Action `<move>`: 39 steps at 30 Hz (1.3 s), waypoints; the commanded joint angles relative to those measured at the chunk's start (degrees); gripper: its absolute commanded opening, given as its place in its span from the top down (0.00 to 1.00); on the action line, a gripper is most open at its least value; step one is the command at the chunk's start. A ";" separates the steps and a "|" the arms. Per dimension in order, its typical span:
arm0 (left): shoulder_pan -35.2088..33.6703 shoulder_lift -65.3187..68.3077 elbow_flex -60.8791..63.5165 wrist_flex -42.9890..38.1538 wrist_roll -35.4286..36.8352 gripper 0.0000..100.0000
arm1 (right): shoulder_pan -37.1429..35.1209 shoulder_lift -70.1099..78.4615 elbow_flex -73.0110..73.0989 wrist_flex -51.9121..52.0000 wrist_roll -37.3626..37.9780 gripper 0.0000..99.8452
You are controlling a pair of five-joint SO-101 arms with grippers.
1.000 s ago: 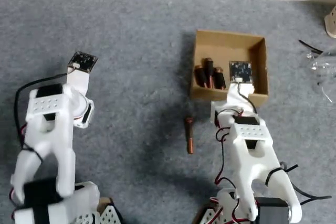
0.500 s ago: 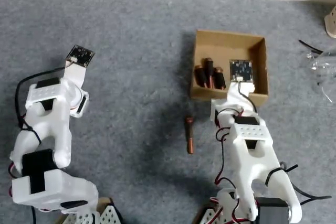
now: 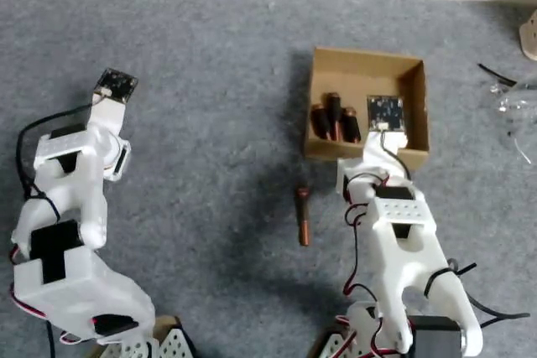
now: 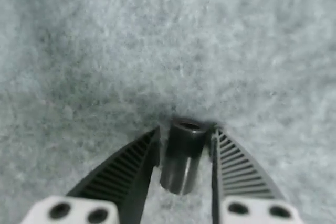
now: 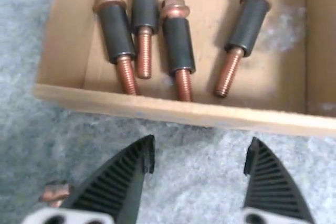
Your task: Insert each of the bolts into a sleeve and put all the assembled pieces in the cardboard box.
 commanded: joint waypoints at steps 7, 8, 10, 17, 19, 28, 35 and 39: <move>-1.01 4.97 -6.37 5.27 -0.09 0.84 | -0.48 -0.22 -2.15 -1.36 0.18 0.75; -1.10 5.49 -6.90 6.07 -0.18 0.84 | -0.48 -0.22 -2.15 -1.36 0.18 0.75; -1.10 6.55 -8.22 7.74 -0.18 0.87 | -0.48 -0.22 -2.15 -1.36 0.18 0.75; -1.27 9.19 -12.88 13.36 -0.18 0.99 | -0.40 -0.31 -2.15 -1.36 0.18 0.75; 0.84 7.69 -15.96 16.97 -0.18 0.99 | -0.40 -0.31 -2.15 -1.36 0.18 0.75; 20.26 -6.99 -32.48 37.27 1.93 0.99 | 0.84 -0.66 -2.15 -1.36 -0.35 0.75; 35.21 -7.60 -33.27 37.80 7.21 0.99 | 4.97 -0.75 -2.15 -2.15 -4.66 0.75; 42.86 -7.60 -25.01 32.09 7.12 0.99 | 7.69 -0.84 -1.80 -4.62 -8.62 0.75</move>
